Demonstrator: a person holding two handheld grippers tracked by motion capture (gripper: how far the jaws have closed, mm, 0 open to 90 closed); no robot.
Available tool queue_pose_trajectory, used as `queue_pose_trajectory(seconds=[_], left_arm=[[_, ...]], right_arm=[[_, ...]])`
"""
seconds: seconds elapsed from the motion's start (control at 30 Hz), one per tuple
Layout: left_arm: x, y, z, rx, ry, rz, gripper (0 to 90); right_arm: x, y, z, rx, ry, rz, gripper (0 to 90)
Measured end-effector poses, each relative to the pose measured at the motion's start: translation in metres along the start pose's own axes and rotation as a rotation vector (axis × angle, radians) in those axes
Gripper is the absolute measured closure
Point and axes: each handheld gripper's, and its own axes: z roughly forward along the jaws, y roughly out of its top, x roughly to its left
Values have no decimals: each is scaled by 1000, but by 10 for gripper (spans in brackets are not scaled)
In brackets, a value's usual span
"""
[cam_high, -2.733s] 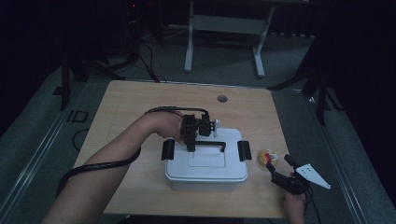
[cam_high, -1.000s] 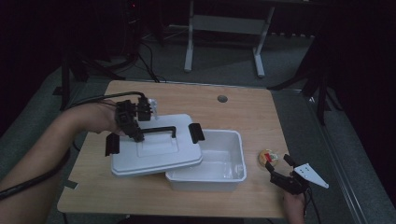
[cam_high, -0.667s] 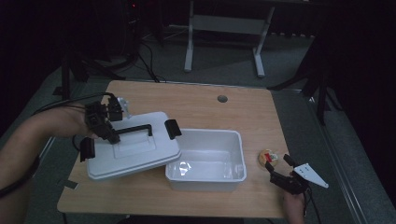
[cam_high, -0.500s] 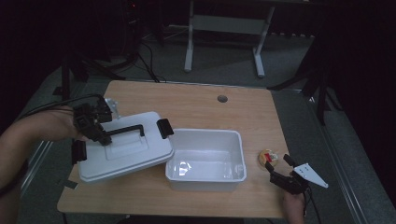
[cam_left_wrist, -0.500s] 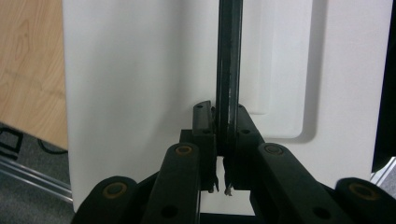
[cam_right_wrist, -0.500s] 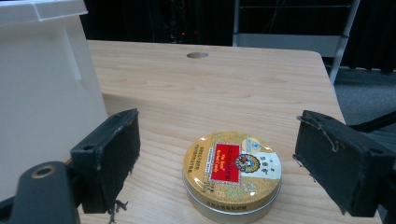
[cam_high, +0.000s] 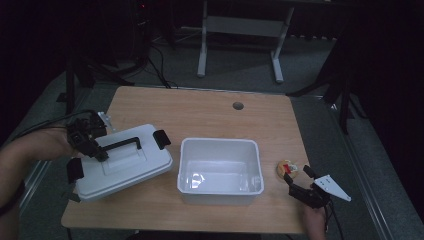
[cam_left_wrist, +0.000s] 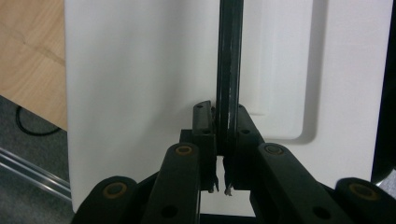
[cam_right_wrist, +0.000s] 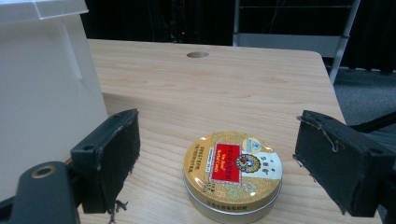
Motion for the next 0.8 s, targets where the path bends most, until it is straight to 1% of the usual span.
queue_pose_trajectory(seconds=[0.03,0.13,0.3,0.37,0.47,0.5,0.57,0.6,0.63,0.7,0.73,0.77,0.8], left_arm=[[3,0,5,-2,0,-16,837],[9,1,18,-1,-5,-38,837],[17,3,41,10,-10,-67,837],[19,4,49,4,-18,-67,837],[21,4,62,-19,-33,-84,837],[22,5,67,-20,-33,-79,837],[23,5,74,-21,-40,-89,837],[23,6,78,-19,-35,-83,837],[23,6,83,-17,-50,-91,837],[23,6,89,-6,-48,-86,837],[24,6,92,1,-57,-86,836],[24,6,95,8,-55,-81,836],[24,5,98,12,-56,-84,837]], right_arm=[[0,0,0,0,0,1,137],[0,0,0,-1,1,0,137],[0,0,0,-1,2,0,137],[0,0,0,-1,2,0,137],[0,0,0,-1,2,-1,137],[0,0,0,-2,3,-1,137],[0,0,0,-1,3,0,137],[0,0,0,-2,3,0,137],[0,0,0,-3,3,-1,137],[0,0,0,-1,4,0,137],[0,0,0,-3,5,0,137],[0,0,0,-3,4,1,137],[0,0,0,-2,4,1,137]])
